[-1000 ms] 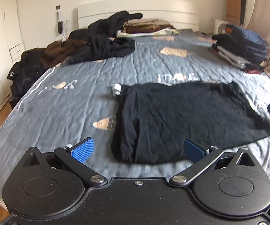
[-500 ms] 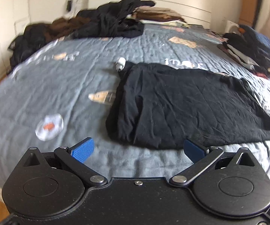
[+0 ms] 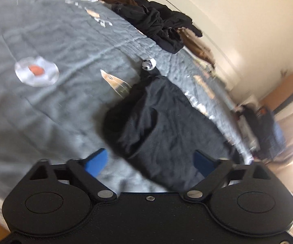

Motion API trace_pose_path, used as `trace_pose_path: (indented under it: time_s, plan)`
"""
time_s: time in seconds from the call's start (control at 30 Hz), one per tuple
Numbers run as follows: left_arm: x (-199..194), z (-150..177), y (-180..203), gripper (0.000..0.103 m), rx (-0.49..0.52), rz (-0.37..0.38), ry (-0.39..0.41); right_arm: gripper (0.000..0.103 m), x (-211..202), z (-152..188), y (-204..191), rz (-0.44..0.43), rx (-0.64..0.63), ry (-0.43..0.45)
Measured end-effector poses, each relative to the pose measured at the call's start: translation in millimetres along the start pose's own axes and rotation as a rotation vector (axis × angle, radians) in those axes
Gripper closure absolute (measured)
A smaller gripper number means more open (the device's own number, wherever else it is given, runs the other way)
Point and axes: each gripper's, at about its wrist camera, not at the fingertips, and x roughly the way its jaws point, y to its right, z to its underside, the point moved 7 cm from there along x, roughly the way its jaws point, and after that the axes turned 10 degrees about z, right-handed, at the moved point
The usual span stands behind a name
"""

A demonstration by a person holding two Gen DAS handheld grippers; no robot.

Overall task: Fold clothes
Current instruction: 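Roll the left tool down onto the shirt's tagged edge and close it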

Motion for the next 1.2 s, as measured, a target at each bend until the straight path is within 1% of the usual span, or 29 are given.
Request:
trace_pose_path:
  time_s: [0.03, 0.07, 0.17, 0.27, 0.37, 0.47, 0.7, 0.73, 0.77, 0.8, 0.83, 0.87, 0.93, 0.97, 1.03, 1.13, 1.2]
  plan:
    - [3.2, 1.1, -3.0, 0.030, -0.034, 0.012, 0.012, 0.017, -0.7, -0.4, 2.0, -0.001, 0.004, 0.001]
    - [6.4, 2.2, -5.9, 0.034, -0.069, 0.025, 0.024, 0.017, -1.0, -1.0, 4.7, -0.002, 0.008, 0.002]
    - [11.6, 3.6, -22.5, 0.034, -0.184, 0.030, 0.069, 0.017, -3.0, -1.9, 11.3, 0.002, 0.013, 0.004]
    - [11.6, 2.5, -39.4, 0.034, -0.293, 0.074, 0.133, 0.017, -3.5, -1.8, 17.3, 0.006, 0.015, 0.002]
    - [11.1, -0.5, -48.6, 0.034, -0.351, 0.116, 0.183, 0.017, -1.1, -0.7, 22.0, 0.006, 0.017, -0.006]
    - [14.9, -3.1, -48.4, 0.034, -0.344, 0.121, 0.202, 0.017, 3.0, 0.5, 23.2, 0.000, 0.018, -0.015]
    - [29.8, -4.8, -33.5, 0.033, -0.270, 0.097, 0.208, 0.017, 9.6, 3.2, 20.6, -0.017, 0.011, -0.029]
    - [29.2, -3.7, -31.6, 0.036, -0.254, 0.095, 0.208, 0.017, 10.4, 3.5, 20.6, -0.017, 0.010, -0.030]
    - [27.8, -2.4, -29.4, 0.047, -0.236, 0.096, 0.207, 0.017, 11.3, 3.5, 20.8, -0.018, 0.011, -0.032]
    - [26.0, -0.7, -28.6, 0.054, -0.218, 0.089, 0.205, 0.017, 12.2, 3.4, 21.1, -0.019, 0.012, -0.033]
    - [23.7, 1.9, -30.9, 0.066, -0.208, 0.068, 0.206, 0.017, 13.2, 3.3, 21.4, -0.019, 0.015, -0.034]
    - [21.5, 5.4, -36.1, 0.069, -0.218, 0.048, 0.210, 0.017, 14.3, 3.3, 21.9, -0.020, 0.018, -0.036]
    - [18.9, 11.7, -47.1, 0.070, -0.251, 0.035, 0.217, 0.017, 16.9, 3.2, 21.8, -0.022, 0.022, -0.040]
    - [19.3, 13.1, -48.7, 0.070, -0.245, 0.036, 0.215, 0.017, 17.9, 3.1, 21.4, -0.023, 0.021, -0.042]
    - [21.5, 13.4, -45.1, 0.069, -0.206, 0.010, 0.194, 0.017, 18.7, 3.5, 19.4, -0.027, 0.013, -0.044]
    - [16.4, 14.3, -38.0, 0.065, -0.181, -0.029, 0.191, 0.017, 18.6, 5.0, 17.7, -0.026, 0.003, -0.046]
    - [13.7, 14.3, -37.1, 0.062, -0.164, -0.022, 0.199, 0.017, 18.1, 6.2, 18.0, -0.027, 0.005, -0.048]
